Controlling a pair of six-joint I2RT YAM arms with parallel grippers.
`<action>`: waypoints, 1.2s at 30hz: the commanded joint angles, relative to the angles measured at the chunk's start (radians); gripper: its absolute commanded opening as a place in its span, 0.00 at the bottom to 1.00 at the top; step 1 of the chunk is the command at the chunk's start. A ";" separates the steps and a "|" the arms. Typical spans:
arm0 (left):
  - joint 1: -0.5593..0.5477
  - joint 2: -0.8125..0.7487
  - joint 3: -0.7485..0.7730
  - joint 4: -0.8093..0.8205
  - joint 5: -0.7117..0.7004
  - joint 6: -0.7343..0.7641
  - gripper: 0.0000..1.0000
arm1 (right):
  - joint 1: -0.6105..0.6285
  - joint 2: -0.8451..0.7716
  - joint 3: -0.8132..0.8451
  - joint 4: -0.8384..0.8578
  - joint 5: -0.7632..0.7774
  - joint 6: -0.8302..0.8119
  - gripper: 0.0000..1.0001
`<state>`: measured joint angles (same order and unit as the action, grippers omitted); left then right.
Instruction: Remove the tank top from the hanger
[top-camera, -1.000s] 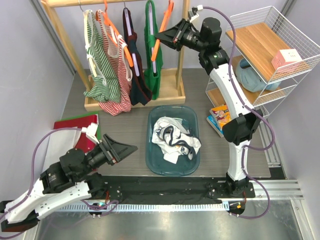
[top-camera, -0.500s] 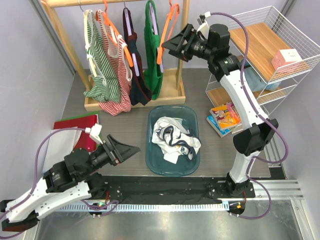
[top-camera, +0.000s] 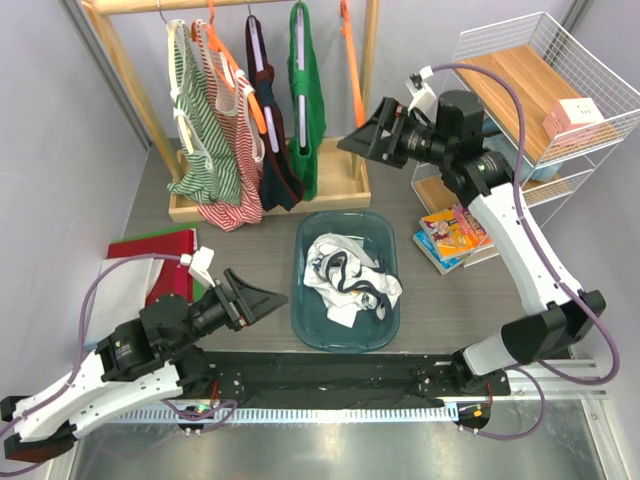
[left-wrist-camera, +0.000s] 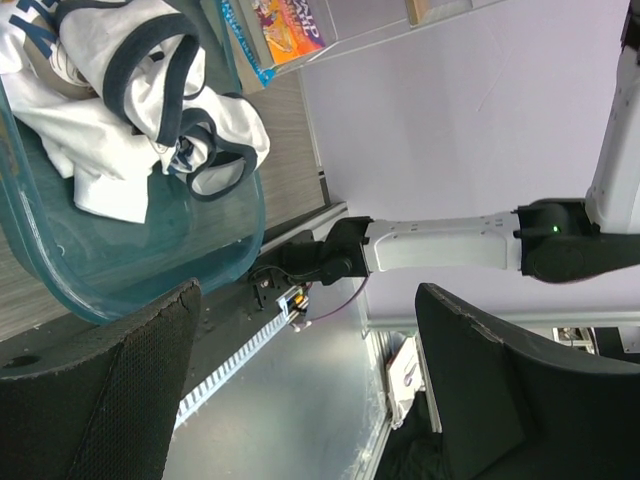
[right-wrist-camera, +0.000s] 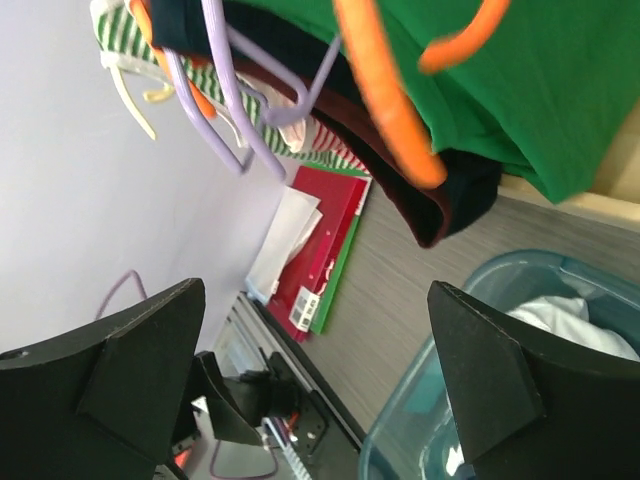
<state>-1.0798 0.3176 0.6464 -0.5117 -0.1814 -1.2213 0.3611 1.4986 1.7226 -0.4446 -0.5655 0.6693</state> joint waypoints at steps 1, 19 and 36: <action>0.000 0.026 -0.011 0.064 0.020 0.011 0.88 | 0.033 -0.144 -0.141 -0.008 0.094 -0.115 0.99; 0.000 -0.178 -0.292 0.251 -0.021 0.043 0.92 | 0.355 -0.868 -1.208 0.293 0.541 0.013 1.00; 0.000 -0.336 -0.540 0.493 0.123 0.074 0.94 | 0.357 -1.428 -1.593 0.241 0.642 0.208 1.00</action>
<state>-1.0798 0.0086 0.1452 -0.1818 -0.1284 -1.1515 0.7143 0.1707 0.1890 -0.2153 0.0444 0.8001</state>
